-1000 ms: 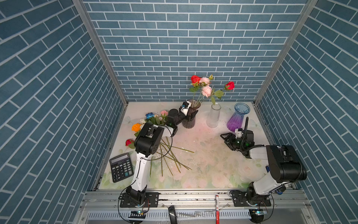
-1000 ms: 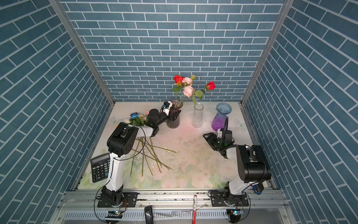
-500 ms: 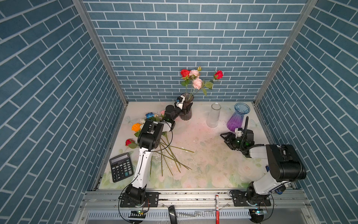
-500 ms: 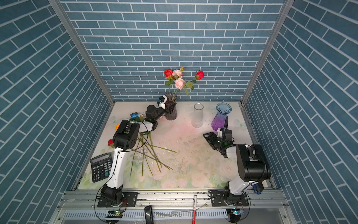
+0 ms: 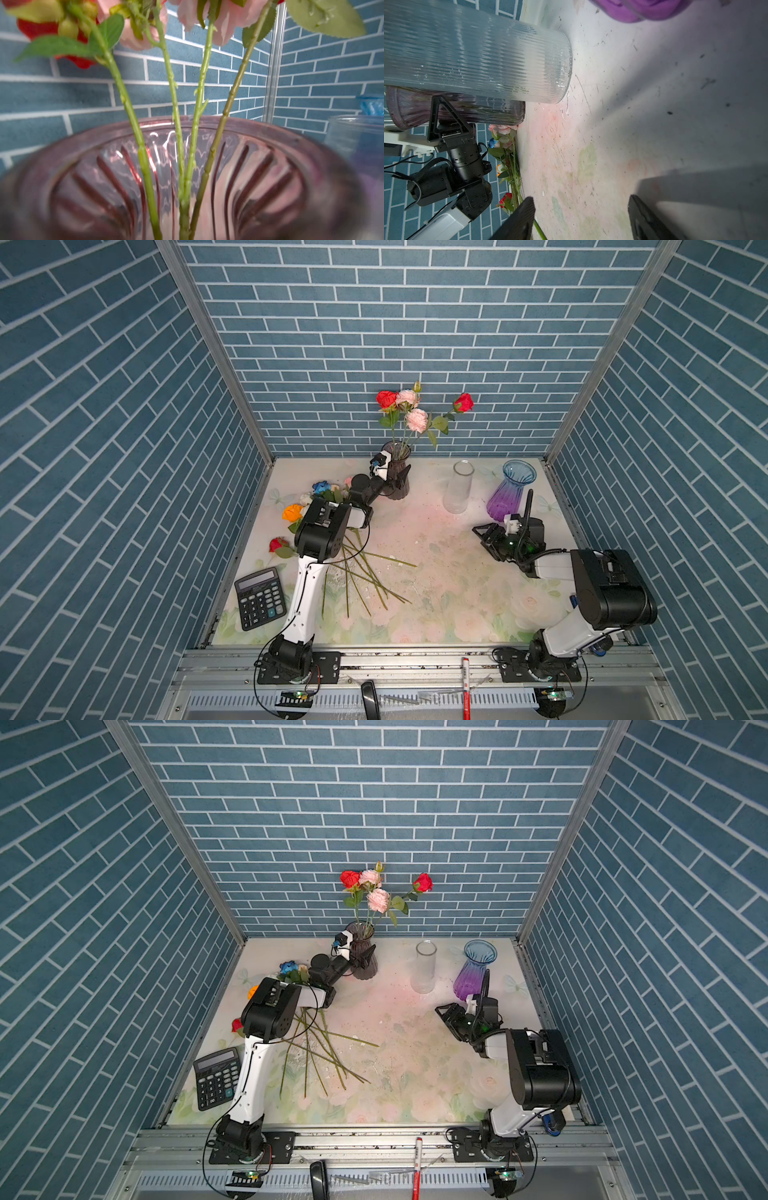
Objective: Arrange flowers in a vase
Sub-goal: Move the vase to the top-center of the table, then pick up the vase from the top-center of the table.
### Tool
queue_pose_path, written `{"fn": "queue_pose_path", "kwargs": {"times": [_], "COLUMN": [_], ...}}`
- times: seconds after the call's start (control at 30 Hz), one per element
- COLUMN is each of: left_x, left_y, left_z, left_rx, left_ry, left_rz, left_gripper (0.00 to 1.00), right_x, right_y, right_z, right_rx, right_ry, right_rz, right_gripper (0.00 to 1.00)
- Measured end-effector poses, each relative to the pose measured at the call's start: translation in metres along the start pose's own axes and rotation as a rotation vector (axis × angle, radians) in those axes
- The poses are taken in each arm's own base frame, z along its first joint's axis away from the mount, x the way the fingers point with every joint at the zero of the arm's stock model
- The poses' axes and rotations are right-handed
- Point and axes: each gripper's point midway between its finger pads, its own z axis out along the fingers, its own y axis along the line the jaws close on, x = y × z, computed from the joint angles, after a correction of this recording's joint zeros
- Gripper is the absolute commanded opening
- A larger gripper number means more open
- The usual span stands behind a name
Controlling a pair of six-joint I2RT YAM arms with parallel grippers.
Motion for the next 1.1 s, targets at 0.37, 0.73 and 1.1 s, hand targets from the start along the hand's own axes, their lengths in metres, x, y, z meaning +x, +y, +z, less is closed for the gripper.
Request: {"fn": "queue_pose_path", "kwargs": {"times": [0.37, 0.73, 1.1], "left_x": [-0.015, -0.156, -0.097], "left_y": [-0.012, -0.110, -0.162], "left_z": [-0.030, -0.145, -0.253], "left_rx": [-0.017, -0.006, -0.078], "left_ry": [0.043, -0.065, 0.185], "left_rz": [0.010, -0.003, -0.308], "left_gripper": [1.00, 1.00, 1.00], "right_x": [0.000, 0.023, -0.010], "right_y": [0.001, 0.042, 0.124], "right_z": [-0.001, -0.014, -0.046], "right_rx": [-0.006, -0.010, 0.095], "right_ry": [-0.009, -0.013, -0.055], "right_rz": [-0.007, -0.173, -0.335], "right_gripper": [0.74, 0.73, 0.74]}}
